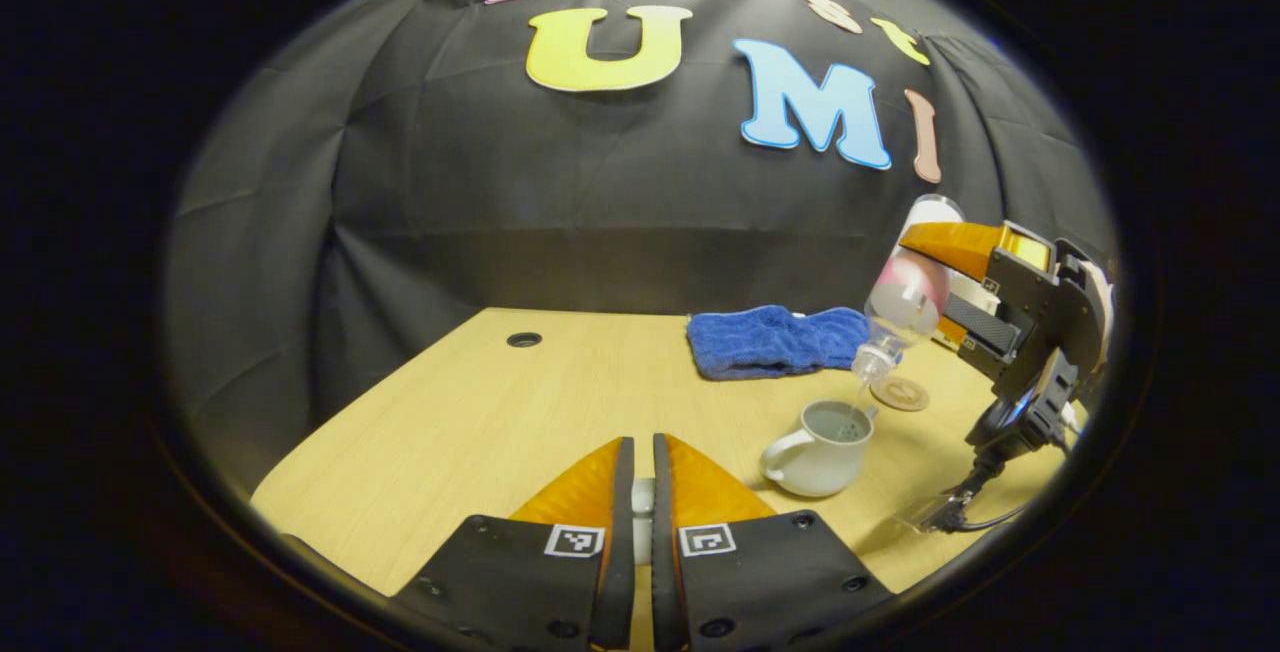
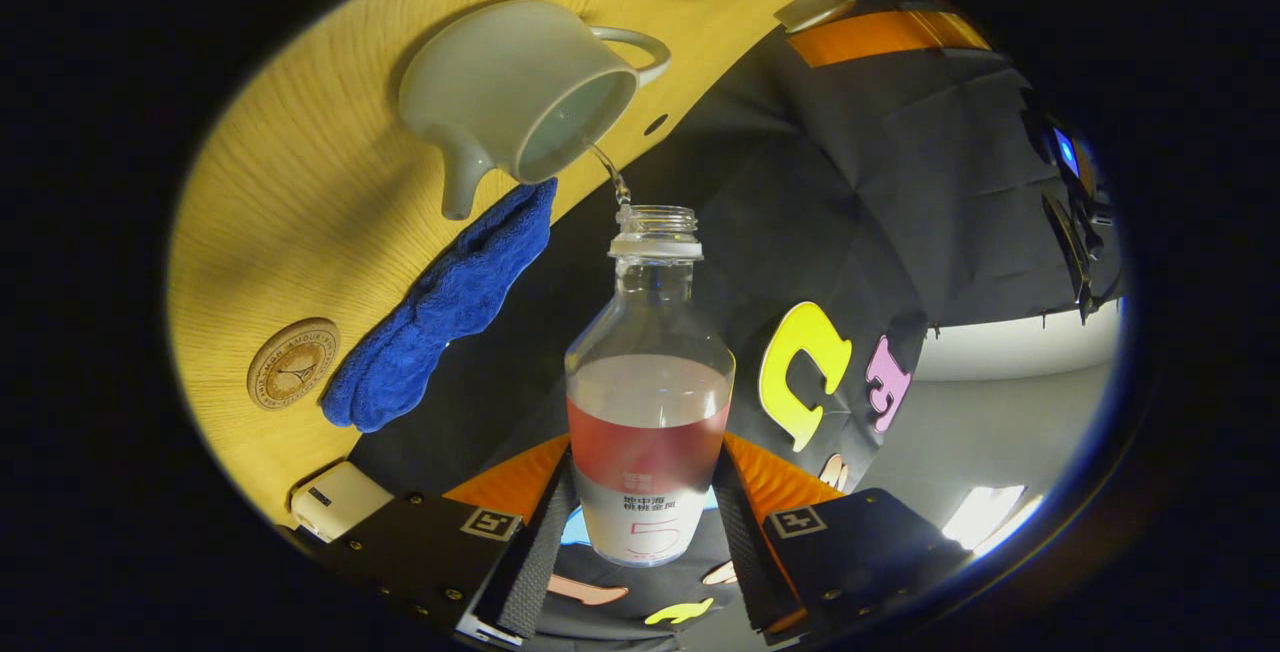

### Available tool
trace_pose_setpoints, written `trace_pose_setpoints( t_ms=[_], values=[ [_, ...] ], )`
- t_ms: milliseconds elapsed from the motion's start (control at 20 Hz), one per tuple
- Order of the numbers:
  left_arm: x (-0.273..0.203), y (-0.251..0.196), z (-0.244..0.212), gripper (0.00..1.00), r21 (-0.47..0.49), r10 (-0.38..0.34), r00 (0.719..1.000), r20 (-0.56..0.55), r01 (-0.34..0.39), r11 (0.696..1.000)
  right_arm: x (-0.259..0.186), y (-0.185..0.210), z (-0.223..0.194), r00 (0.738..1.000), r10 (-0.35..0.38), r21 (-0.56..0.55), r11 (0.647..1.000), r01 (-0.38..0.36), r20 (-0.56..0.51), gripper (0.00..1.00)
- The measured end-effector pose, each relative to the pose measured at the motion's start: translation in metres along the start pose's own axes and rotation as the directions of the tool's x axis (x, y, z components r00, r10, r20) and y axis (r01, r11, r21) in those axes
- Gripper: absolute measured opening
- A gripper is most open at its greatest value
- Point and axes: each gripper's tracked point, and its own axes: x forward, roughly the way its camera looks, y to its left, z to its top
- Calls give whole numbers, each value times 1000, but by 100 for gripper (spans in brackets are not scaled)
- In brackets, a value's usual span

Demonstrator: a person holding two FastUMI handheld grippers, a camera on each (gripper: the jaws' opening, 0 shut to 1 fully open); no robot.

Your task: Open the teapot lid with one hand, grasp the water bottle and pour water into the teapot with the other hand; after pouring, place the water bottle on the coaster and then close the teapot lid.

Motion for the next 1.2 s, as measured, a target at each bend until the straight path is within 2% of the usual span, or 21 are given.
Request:
trace_pose_setpoints(
  t_ms=[500,850,1050,1200],
  values=[
    [0,-3,-7,14,-9,-9,1000,-16,9,1000,3,-4,11,998,-29,-94,995,34,49,75],
    [-2,-2,-13,14,-11,-10,1000,-26,10,1000,0,-4,20,996,-37,-109,993,46,82,75],
    [-3,2,-11,14,-19,-7,1000,-25,6,1000,-6,9,26,997,26,22,999,-28,77,75],
    [-4,3,-11,14,-20,-6,1000,-24,6,1000,-15,24,29,993,87,167,981,-98,76,75]
  ],
)
